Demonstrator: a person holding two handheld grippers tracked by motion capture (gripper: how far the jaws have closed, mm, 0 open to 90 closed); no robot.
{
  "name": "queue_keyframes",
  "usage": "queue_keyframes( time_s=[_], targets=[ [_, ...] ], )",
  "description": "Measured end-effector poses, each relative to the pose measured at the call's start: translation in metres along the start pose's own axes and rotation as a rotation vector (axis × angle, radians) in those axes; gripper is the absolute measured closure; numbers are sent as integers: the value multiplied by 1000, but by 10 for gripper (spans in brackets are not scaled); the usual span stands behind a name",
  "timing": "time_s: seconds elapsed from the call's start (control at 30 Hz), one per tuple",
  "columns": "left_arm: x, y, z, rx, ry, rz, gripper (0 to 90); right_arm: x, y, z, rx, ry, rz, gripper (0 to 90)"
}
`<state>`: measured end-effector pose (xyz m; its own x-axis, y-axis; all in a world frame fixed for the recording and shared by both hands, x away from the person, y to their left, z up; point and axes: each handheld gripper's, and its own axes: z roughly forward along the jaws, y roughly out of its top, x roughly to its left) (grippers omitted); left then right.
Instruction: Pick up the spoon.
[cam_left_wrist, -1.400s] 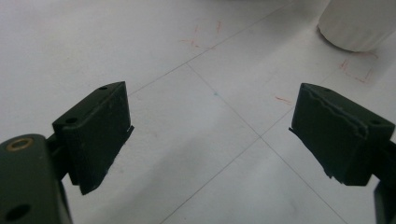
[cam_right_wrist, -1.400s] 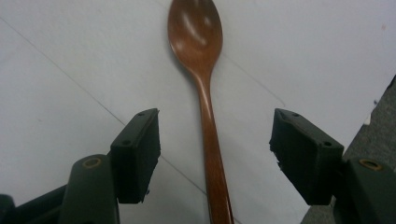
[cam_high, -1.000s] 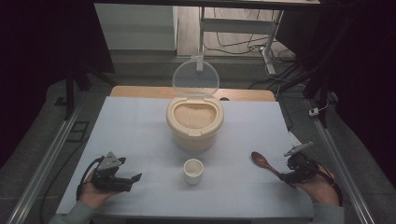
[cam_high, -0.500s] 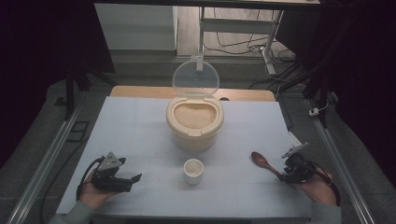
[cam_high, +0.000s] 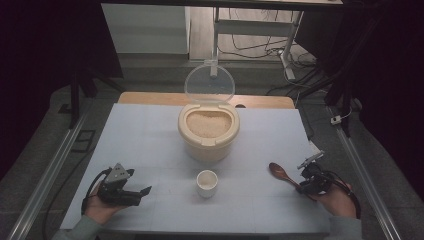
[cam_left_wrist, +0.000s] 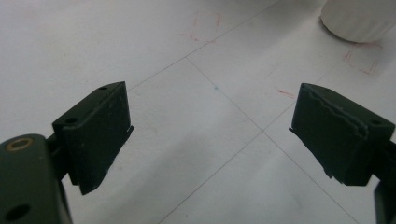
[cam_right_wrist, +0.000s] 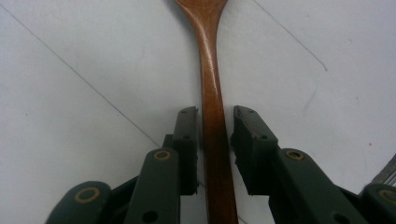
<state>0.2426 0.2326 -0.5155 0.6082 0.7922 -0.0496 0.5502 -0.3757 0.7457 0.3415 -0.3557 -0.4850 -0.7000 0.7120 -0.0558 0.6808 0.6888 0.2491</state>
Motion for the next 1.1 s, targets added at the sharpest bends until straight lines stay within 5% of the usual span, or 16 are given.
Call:
queue_keyframes(
  time_s=[0.13, 0.6, 1.1],
  targets=[
    [0, 0, 0, 1, -2, 4, 116, 2, 1, 0, -1, -4, -16, 789],
    [2, -2, 0, 7, 1, 2, 116, 3, -1, -2, -21, -10, -26, 797],
    [2, -2, 0, 9, 7, 5, 116, 2, -5, -25, -200, 43, -16, 799]
  ],
)
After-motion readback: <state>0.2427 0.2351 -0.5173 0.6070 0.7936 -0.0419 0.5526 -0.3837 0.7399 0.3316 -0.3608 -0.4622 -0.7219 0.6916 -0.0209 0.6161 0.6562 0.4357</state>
